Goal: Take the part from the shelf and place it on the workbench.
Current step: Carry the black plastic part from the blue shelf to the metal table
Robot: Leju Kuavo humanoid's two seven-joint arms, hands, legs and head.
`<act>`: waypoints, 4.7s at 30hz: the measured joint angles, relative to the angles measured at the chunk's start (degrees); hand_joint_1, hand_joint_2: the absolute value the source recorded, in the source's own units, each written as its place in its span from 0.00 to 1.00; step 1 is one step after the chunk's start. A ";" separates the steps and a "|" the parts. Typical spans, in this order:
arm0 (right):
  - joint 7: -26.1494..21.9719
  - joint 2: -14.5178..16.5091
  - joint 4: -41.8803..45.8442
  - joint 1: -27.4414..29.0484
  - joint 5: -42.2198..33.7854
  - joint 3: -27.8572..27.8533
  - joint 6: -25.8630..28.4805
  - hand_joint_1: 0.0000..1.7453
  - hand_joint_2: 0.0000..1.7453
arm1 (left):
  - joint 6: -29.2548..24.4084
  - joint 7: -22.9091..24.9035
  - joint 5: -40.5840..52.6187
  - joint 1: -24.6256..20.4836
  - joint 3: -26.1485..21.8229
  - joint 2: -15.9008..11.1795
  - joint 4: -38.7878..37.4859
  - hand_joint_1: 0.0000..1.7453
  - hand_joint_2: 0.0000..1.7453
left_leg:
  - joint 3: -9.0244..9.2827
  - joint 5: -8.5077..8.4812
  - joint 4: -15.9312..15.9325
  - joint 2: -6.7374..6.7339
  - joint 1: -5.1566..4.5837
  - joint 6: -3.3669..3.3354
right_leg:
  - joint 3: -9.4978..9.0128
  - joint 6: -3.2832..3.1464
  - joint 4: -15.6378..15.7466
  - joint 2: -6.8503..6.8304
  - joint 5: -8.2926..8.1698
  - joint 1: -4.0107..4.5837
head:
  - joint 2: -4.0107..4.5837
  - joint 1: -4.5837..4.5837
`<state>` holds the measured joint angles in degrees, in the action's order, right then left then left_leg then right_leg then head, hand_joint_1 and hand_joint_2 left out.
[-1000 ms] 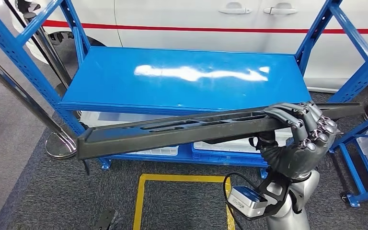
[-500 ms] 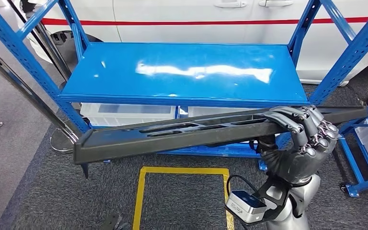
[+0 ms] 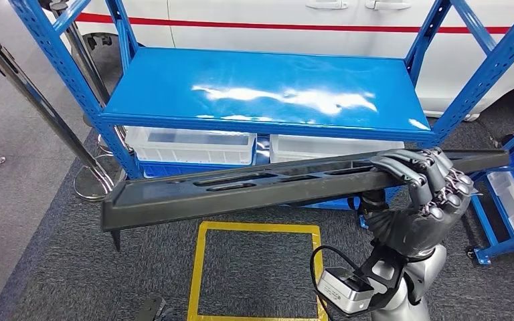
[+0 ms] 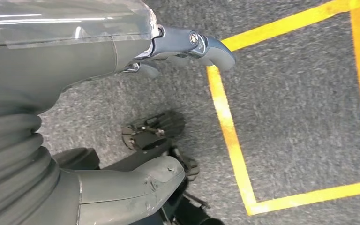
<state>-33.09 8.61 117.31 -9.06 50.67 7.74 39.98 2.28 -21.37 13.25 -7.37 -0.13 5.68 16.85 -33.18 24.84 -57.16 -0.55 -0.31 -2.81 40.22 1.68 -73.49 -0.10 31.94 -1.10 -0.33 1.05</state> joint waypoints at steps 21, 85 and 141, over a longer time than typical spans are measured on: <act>-0.37 0.26 -0.06 -0.07 -0.39 -0.02 0.00 1.00 1.00 | -0.01 0.10 -0.78 0.01 0.01 -0.01 0.00 0.00 1.00 | 4.70 3.87 0.35 0.43 0.38 2.75 | -3.86 -1.69 14.74 -0.39 -8.76 0.31 | 0.00 0.02; -5.13 3.46 7.27 6.99 -3.69 -10.59 0.02 1.00 1.00 | 0.02 2.94 1.52 -2.09 4.49 -0.07 -0.02 0.00 1.00 | 5.37 3.79 0.83 0.04 0.00 1.55 | -1.37 -1.61 13.36 -0.32 -10.13 0.36 | 0.00 0.01; -6.36 3.82 1.71 4.65 -10.67 -13.92 -0.07 1.00 1.00 | -3.05 3.74 -1.98 -1.14 4.74 -1.56 0.28 0.00 1.00 | 2.19 5.16 -6.05 0.10 0.30 2.72 | -2.14 -2.60 13.11 -0.07 -7.69 0.18 | 0.00 0.07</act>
<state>-39.45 12.43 119.02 -4.42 40.00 -6.19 39.91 -0.76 -17.63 11.26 -8.52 4.61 4.12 17.14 -30.99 29.99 -63.21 -0.45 0.00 -0.09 38.08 -0.92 -60.38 -0.17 24.26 -0.93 -0.33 1.13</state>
